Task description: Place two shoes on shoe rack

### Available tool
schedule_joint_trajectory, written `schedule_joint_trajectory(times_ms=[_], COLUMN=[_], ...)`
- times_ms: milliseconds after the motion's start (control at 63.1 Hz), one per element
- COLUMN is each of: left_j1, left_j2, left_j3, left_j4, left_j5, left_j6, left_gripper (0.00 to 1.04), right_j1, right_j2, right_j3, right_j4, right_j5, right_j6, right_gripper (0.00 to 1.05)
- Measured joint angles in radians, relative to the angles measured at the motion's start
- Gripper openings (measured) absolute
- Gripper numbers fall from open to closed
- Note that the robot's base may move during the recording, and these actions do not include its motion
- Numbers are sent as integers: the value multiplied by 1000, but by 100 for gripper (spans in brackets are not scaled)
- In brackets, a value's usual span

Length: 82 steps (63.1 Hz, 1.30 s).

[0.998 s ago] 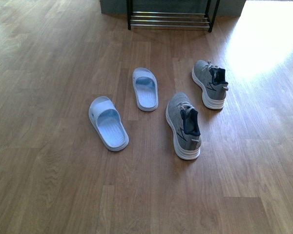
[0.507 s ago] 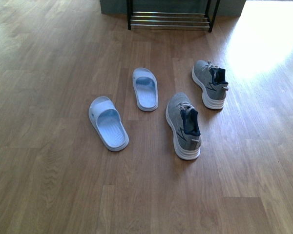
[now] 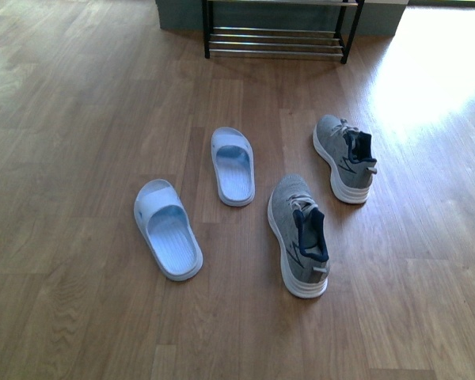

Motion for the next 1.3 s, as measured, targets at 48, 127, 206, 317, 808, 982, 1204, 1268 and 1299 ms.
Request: schedule_joint_trajectory(times_ms=[48, 127, 206, 317, 808, 982, 1204, 1268, 1299], left_j1=[0, 0, 0, 0, -203, -233, -251, -259, -261], left_j2=[0, 0, 0, 0, 610, 1139, 1674, 1828, 1880], left_j3=[0, 0, 0, 0, 200, 349, 505, 580, 607], left_j4=[0, 0, 0, 0, -137, 119, 217, 219, 222], left_j5=[0, 0, 0, 3, -401, -259, -177, -148, -140], left_j6=[0, 0, 0, 0, -562, -510, -402, -369, -356], left_gripper=[95, 95, 95, 95, 95, 95, 95, 95, 95], right_j1=[0, 0, 0, 0, 0, 0, 0, 0, 0], right_j2=[0, -1, -1, -1, 0, 0, 0, 0, 0], right_j3=[0, 0, 0, 0, 0, 0, 0, 0, 0], right_j4=[0, 0, 0, 0, 0, 0, 0, 0, 0], right_j5=[0, 0, 3, 2, 5, 5, 5, 5, 5], right_j6=[0, 0, 0, 0, 0, 0, 0, 0, 0], right_gripper=[95, 95, 95, 95, 95, 95, 95, 95, 95])
